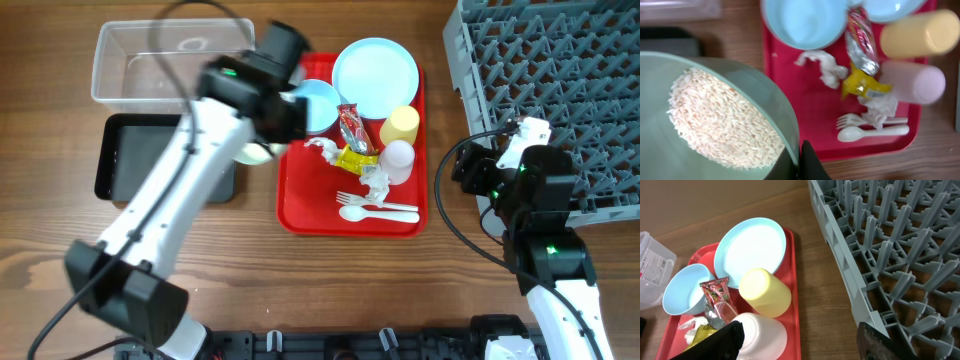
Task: Sort waste into correct bins and load items into the dishwasher rack
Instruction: 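Grasp the green bowl of rice on the red tray with the left gripper, then tip the green bowl over the black tray to pour out the rice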
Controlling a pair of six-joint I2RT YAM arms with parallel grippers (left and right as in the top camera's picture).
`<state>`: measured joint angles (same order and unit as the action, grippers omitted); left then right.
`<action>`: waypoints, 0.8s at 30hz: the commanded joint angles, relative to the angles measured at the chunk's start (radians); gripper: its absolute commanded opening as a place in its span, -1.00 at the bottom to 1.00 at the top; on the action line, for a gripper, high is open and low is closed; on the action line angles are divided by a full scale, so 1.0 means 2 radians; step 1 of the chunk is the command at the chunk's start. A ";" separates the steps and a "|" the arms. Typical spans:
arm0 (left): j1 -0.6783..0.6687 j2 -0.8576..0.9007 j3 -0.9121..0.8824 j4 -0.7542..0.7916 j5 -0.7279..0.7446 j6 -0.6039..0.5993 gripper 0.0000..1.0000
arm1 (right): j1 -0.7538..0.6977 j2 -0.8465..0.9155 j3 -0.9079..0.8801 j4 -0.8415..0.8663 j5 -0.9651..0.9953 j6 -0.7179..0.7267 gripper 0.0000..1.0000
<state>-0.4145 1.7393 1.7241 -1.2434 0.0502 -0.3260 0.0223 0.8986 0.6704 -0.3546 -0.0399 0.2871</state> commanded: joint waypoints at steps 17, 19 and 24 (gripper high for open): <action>0.425 0.001 -0.172 0.033 0.496 0.331 -0.92 | -0.002 0.001 0.013 -0.059 0.012 0.000 0.50; 0.459 0.014 -0.184 0.041 0.539 0.347 -0.92 | -0.002 0.000 0.013 -0.059 0.012 0.000 0.51; 0.498 0.059 -0.186 0.053 0.576 0.347 -0.92 | -0.002 0.001 0.013 -0.061 0.012 0.001 0.51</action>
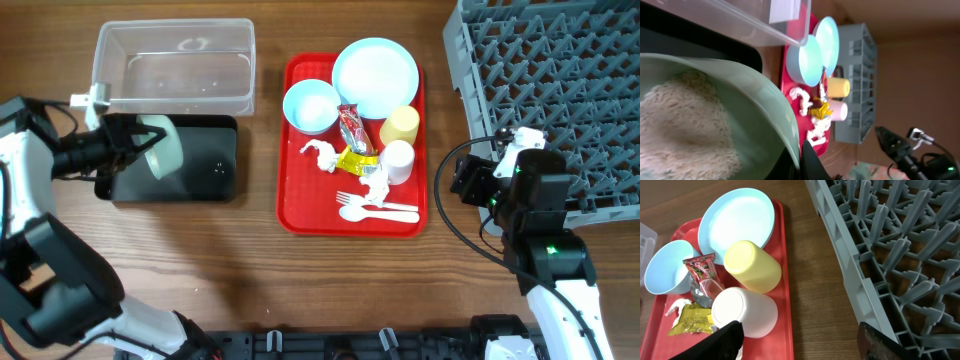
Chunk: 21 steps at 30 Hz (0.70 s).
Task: Sort waste into correct bins and load items into the dishwasher rack
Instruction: 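Tip the green bowl over the black tray to pour out the rice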
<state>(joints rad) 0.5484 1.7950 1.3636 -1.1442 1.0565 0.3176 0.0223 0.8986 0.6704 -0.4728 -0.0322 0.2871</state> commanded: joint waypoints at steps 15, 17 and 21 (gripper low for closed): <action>0.028 0.116 -0.006 0.001 0.260 0.043 -0.92 | -0.002 0.001 0.013 -0.020 0.008 0.001 0.52; 0.028 0.116 -0.006 -0.010 0.260 0.043 -0.92 | -0.002 0.001 0.013 -0.024 0.008 0.001 0.52; 0.028 0.116 -0.006 -0.013 0.260 0.043 -0.92 | -0.002 0.001 0.013 -0.025 0.008 0.001 0.58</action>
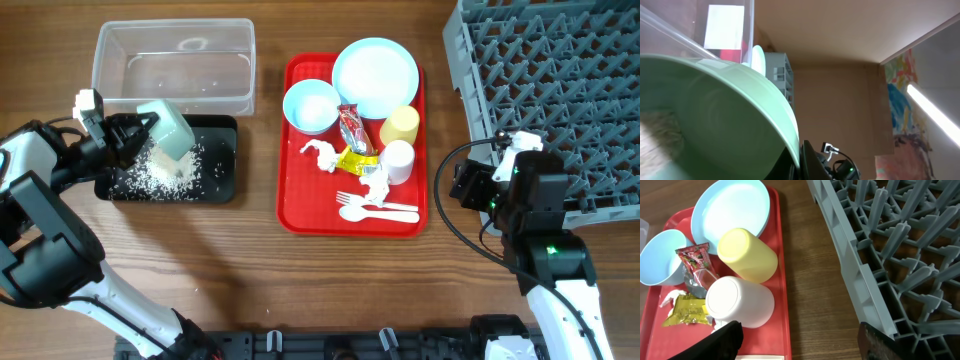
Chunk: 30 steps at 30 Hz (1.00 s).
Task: Sort waste into correct bins and load items into the dishwasher rack
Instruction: 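Tip the green bowl over the black tray to pour out the rice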
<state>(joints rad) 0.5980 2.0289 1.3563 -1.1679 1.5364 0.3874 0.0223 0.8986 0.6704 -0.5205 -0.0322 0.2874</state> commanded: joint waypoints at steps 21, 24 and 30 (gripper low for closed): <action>-0.028 -0.001 -0.002 0.001 0.020 0.053 -0.92 | -0.002 0.001 0.013 0.002 0.008 0.001 0.79; -0.046 -0.010 -0.002 -0.013 0.012 0.054 -0.92 | -0.002 0.001 0.013 0.001 0.008 0.002 0.79; -0.144 -0.104 0.018 -0.004 -0.166 0.053 -0.92 | -0.002 0.001 0.013 0.002 0.008 0.002 0.81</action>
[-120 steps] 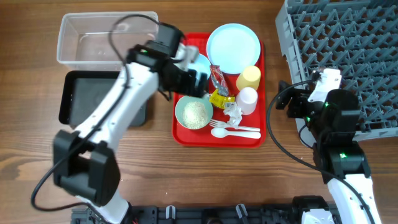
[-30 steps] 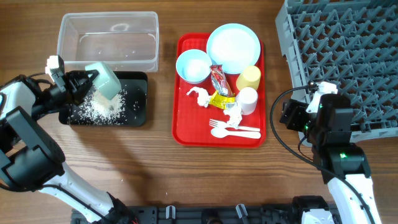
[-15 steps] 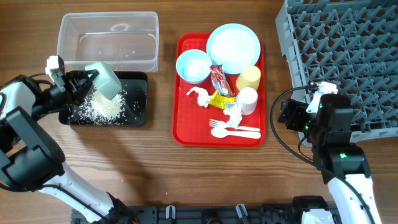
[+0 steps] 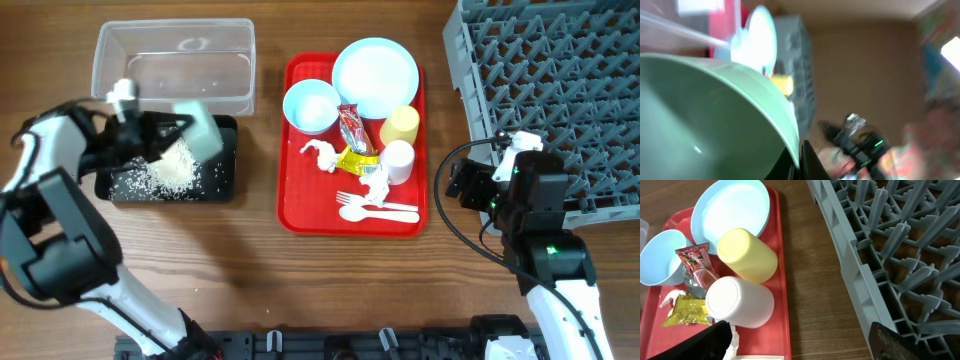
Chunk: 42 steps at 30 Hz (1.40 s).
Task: Sort waste into correct bins and load items into the dishwasher rack
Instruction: 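Tip the green bowl over the black tray to pour out the rice, then return the green bowl to the red tray with the left gripper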
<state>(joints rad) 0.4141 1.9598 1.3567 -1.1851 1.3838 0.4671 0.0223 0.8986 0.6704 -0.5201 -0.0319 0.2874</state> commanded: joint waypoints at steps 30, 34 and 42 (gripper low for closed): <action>-0.559 -0.003 0.021 0.119 -0.680 -0.212 -0.54 | -0.002 0.001 0.013 -0.003 -0.007 0.006 0.84; -0.561 -0.005 0.022 0.086 -0.678 -0.212 -0.11 | -0.002 0.004 0.013 -0.002 -0.007 0.005 0.86; -0.562 -0.022 0.143 0.041 -0.657 -0.195 0.66 | -0.002 0.031 0.013 0.011 -0.007 0.032 0.86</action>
<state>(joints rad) -0.7052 1.9438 1.4994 -1.1225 0.0471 0.0479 0.0223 0.9443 0.6704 -0.5091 -0.0334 0.3161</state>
